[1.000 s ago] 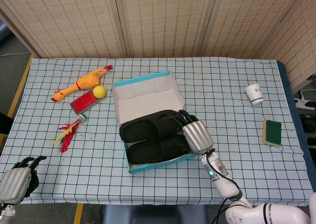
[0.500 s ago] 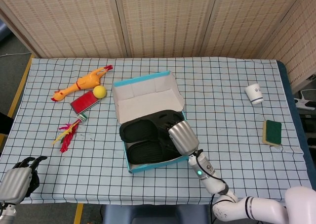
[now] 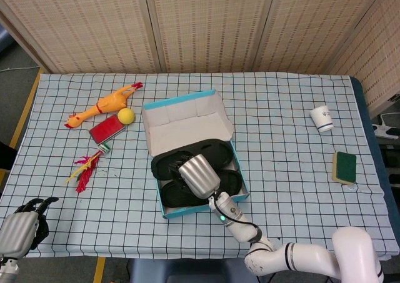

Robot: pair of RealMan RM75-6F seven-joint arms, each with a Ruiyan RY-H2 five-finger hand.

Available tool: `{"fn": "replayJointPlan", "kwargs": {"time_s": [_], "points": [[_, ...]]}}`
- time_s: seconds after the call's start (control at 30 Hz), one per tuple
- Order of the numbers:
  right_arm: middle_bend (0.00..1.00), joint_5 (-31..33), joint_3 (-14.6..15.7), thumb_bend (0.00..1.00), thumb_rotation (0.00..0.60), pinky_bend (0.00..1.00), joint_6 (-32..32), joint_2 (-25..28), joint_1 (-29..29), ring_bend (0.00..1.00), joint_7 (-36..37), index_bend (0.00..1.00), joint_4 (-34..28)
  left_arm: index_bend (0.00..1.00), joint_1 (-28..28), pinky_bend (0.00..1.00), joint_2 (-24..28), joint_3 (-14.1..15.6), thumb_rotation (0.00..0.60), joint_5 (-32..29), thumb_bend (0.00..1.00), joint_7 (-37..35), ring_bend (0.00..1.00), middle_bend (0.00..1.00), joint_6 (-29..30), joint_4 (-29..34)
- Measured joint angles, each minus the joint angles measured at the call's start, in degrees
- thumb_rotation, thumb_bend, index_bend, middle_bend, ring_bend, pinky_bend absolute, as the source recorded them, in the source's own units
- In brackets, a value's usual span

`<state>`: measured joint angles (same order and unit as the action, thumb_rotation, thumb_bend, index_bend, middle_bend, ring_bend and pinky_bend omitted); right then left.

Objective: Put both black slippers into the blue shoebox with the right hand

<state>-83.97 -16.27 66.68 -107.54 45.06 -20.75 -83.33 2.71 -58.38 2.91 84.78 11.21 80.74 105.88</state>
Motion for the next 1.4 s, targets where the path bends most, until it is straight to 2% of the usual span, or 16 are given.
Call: {"fn": "replayJointPlan", "kwargs": {"time_s": [0.27,0.6,1.0,1.4], "points": [[0.69,0.9,-1.5,0.48,0.600,0.83,-1.4,-4.9,3.4,0.58,-0.8,0.81,7.8,0.22,-0.1,0.31,0.3,0.2,0.600,0.4,0.43,-0.6,0.20,0.20,0.1,0.1],[0.69,2.1,-2.7,0.48,0.600,0.83,-2.1,-9.2,6.2,0.58,2.0,0.81,18.4,0.22,-0.1,0.31,0.5,0.4,0.600,0.4,0.43,-0.8,0.20,0.20,-0.2,0.2],[0.69,3.0,-0.2,0.48,0.600,0.83,-3.6,-12.2,6.4,0.58,7.9,0.81,27.6,0.22,-0.2,0.31,0.9,0.3,0.600,0.5,0.43,-1.5,0.20,0.20,0.0,0.4],[0.69,3.8,2.4,0.48,0.600,0.82,-6.6,-13.0,5.2,0.58,11.2,0.81,31.7,0.22,-0.2,0.31,0.8,0.3,0.600,0.6,0.43,-1.6,0.20,0.20,0.0,0.3]]}}
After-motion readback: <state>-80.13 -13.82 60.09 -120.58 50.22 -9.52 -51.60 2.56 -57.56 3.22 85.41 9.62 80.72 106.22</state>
